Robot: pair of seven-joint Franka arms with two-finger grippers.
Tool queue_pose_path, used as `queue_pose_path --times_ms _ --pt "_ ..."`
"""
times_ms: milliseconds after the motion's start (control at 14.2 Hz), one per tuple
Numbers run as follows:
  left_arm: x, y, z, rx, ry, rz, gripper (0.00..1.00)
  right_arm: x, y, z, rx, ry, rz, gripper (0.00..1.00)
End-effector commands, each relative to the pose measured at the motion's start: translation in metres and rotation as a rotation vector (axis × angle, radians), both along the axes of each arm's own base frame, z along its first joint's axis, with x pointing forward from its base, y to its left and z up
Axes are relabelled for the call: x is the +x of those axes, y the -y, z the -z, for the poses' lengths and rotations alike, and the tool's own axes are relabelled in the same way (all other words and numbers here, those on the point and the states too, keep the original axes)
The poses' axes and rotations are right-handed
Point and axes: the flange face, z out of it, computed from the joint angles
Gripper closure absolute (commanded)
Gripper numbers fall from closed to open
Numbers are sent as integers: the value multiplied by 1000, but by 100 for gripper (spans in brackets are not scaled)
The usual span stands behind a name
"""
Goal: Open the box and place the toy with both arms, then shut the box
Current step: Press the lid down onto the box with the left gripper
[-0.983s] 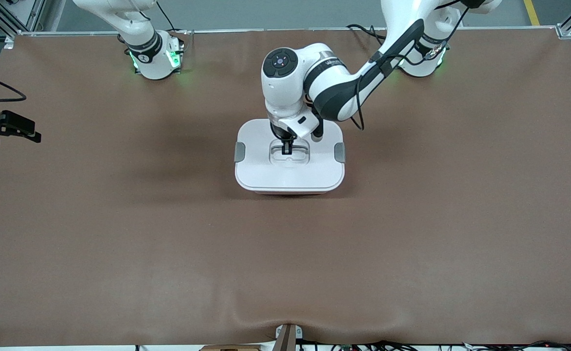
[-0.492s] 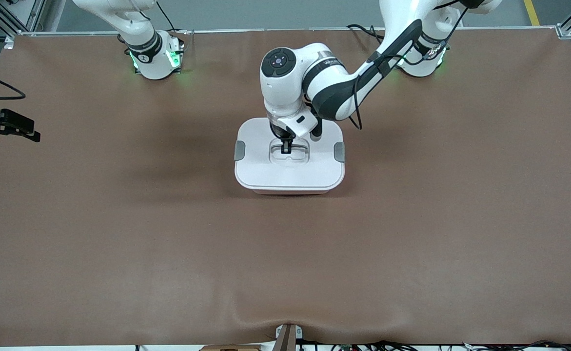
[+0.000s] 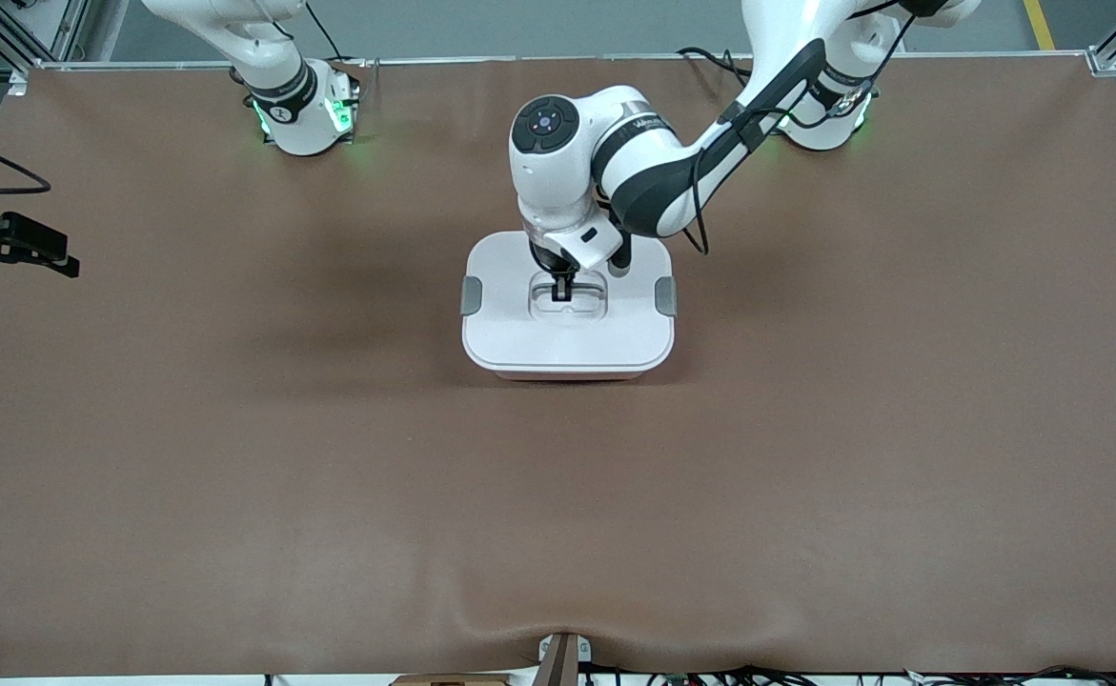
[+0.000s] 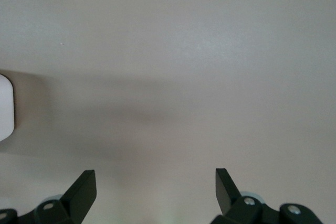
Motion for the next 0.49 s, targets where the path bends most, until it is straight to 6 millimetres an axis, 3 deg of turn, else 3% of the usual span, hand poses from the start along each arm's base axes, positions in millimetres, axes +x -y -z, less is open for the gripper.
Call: queue_pose_path --times_ms 0,140,211,351,421 --pt "-1 -7 4 42 7 32 100 -4 -4 -7 -9 13 1 0" --pt "1 -8 4 42 7 34 100 -3 -4 -7 -19 14 3 0" --pt "3 -10 2 40 9 31 84 -4 -4 -7 -17 12 3 0" --pt "6 -10 -4 34 17 33 8 -4 -4 -7 -18 11 1 0" --pt "9 -10 -16 25 33 60 0 -4 -3 -7 -17 12 3 0"
